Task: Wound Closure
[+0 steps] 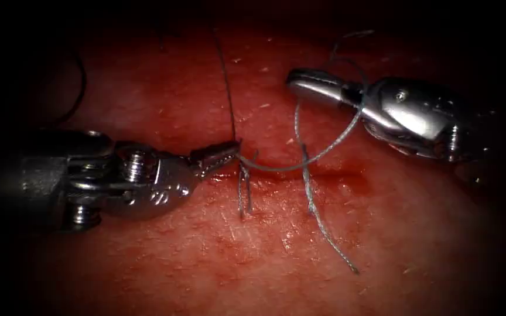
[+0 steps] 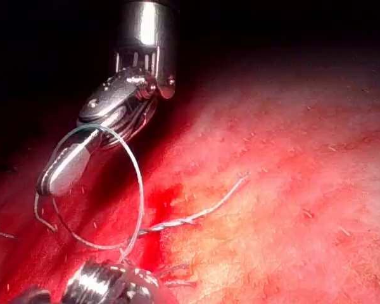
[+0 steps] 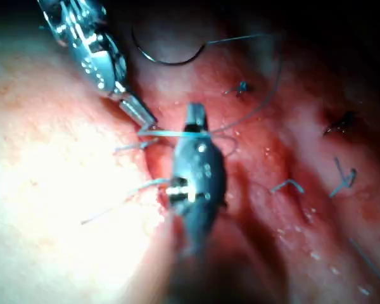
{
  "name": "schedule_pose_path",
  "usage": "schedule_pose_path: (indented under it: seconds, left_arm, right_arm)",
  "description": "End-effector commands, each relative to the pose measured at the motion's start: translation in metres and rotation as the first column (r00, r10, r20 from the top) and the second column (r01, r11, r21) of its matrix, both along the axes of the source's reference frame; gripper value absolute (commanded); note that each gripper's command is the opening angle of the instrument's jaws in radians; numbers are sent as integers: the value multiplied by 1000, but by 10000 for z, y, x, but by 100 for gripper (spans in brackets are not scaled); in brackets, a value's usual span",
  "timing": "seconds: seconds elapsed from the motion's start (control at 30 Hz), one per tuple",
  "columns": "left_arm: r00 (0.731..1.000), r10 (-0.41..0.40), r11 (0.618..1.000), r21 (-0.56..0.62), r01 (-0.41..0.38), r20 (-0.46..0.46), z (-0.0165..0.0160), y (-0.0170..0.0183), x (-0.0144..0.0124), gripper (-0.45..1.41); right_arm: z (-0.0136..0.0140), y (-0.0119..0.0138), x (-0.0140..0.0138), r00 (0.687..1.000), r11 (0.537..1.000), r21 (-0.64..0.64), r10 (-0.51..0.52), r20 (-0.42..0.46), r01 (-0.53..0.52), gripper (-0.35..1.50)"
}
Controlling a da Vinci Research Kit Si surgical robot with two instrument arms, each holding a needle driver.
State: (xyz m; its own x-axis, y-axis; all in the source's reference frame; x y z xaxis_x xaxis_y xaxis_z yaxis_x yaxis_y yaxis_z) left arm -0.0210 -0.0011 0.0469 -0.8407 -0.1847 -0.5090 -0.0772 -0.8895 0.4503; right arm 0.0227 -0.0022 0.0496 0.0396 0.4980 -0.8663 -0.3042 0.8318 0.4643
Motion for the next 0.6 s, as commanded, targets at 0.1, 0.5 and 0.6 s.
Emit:
schedule_pose_path:
  seconds: [0.1, 0.5, 0.6]
  left_arm:
    - [1000, 13, 1000, -24, -13, -19, 10, 10, -15, -45]
    - [999, 17, 998, -52, -19, -38, 55, 48, -17, -45]
    - [999, 15, 999, -52, -17, -38, 56, 50, -18, -45]
  right_arm:
    - [2, 4, 15, 995, 999, 6, -38, -93, 39, -35]
    - [-5, -6, 15, 883, 923, -68, -383, -271, 379, -35]
    - [-8, -13, 18, 845, 885, -113, -465, -264, 452, -35]
